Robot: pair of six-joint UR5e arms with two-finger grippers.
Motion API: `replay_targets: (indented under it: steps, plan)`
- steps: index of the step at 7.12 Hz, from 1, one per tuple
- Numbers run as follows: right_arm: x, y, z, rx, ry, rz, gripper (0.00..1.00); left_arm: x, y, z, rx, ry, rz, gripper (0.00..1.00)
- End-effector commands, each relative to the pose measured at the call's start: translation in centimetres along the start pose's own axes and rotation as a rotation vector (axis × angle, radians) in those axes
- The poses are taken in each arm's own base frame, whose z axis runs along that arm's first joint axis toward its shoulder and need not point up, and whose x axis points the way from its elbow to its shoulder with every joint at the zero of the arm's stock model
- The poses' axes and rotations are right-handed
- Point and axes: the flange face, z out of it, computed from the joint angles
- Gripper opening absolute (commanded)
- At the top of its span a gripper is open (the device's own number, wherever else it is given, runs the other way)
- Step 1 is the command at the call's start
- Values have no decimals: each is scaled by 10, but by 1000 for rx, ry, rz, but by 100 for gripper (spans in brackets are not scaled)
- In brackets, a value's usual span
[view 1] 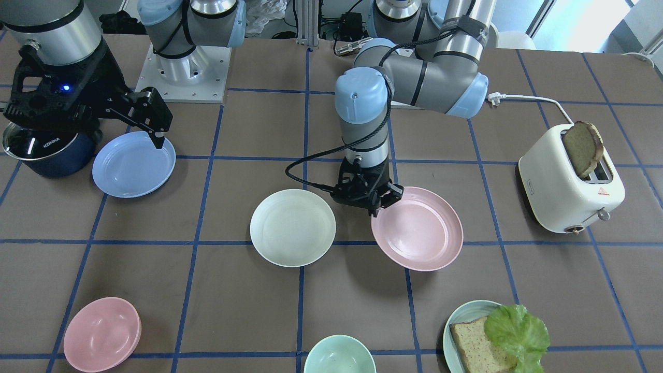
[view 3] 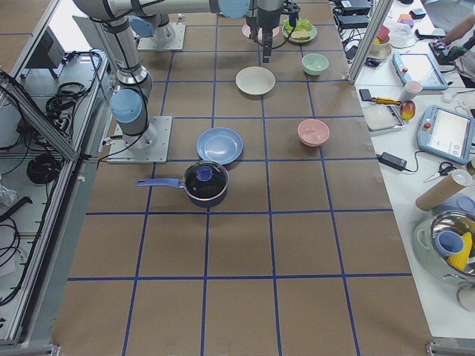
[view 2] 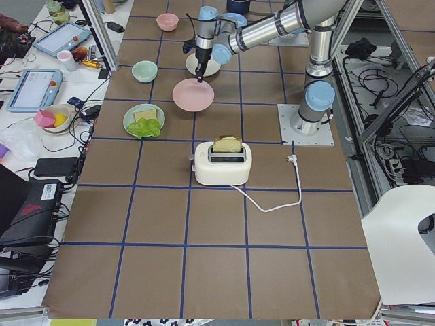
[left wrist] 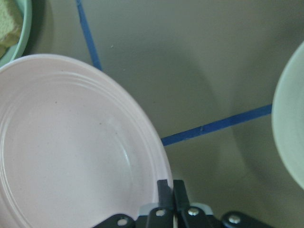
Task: Stack three plates with pink and blue
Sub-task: 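Carry the pink plate with the left gripper over the cream-white plate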
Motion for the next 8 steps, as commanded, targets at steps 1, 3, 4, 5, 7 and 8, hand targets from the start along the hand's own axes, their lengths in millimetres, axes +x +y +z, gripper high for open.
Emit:
replay_targets:
  steps: [1,3,4,5,7,8]
  plan:
    - [0,0,0,-1,1,-5,100,64,7,-18,30,20,100,0]
    - [0,0,1,-3,3,-9,100,109,19,-31,51,38,108,0]
    - [1,0,1,0,9,-10,100,132,18,-44,80,47,147,0]
    - [1,0,1,0,7,-10,100,156,13,-53,96,84,178,0]
    - [1,-1,0,5,12,-10,100,188,4,-47,95,110,239,0]
    - [1,-1,0,11,15,-11,100,202,5,-37,82,103,264,0]
